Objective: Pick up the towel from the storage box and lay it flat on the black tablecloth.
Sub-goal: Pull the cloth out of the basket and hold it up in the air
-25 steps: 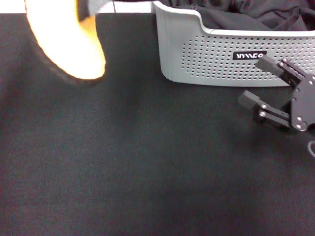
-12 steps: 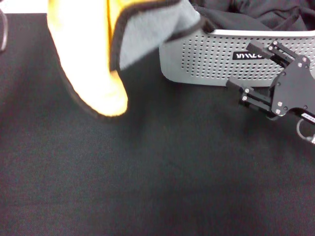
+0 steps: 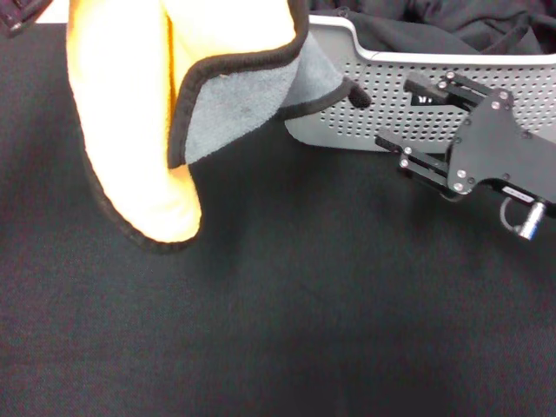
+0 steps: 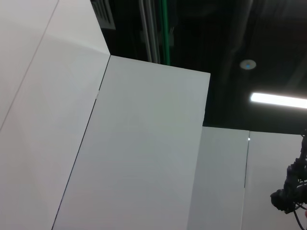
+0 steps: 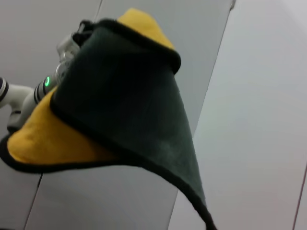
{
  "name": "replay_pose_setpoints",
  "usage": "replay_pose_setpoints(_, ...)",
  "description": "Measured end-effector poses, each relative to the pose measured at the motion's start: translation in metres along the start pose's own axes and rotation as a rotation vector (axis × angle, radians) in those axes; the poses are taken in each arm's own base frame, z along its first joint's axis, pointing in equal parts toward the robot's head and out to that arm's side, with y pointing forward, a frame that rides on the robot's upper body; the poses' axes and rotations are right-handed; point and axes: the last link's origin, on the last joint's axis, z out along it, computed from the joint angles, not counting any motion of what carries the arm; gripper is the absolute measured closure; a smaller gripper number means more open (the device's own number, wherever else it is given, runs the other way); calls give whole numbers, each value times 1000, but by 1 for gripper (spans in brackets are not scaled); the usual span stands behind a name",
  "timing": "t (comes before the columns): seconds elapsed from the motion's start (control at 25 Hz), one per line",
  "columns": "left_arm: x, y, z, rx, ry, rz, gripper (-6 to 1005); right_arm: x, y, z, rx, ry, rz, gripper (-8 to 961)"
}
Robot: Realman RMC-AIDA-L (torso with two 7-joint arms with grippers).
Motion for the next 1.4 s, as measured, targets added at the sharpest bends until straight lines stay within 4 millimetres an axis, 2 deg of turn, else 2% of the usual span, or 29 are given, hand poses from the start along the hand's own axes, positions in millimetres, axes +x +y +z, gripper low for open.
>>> replay_pose_setpoints(0.04, -1, 0, -1, 1, 1, -5, 958, 1, -1, 2, -2, 5, -2, 279)
replay_pose_setpoints(0.28, -5, 1, -4, 7, 5, -26, 958, 0, -5, 18, -34, 15, -24, 474)
replay_pose_setpoints(0.6, -12, -1, -2, 6, -10, -59, 957, -2, -9, 34, -72, 22, -51, 597)
replay_pose_setpoints(1.4, -18, -1, -3, 13, -3, -85, 958, -5, -4, 40, -108, 8, -87, 783)
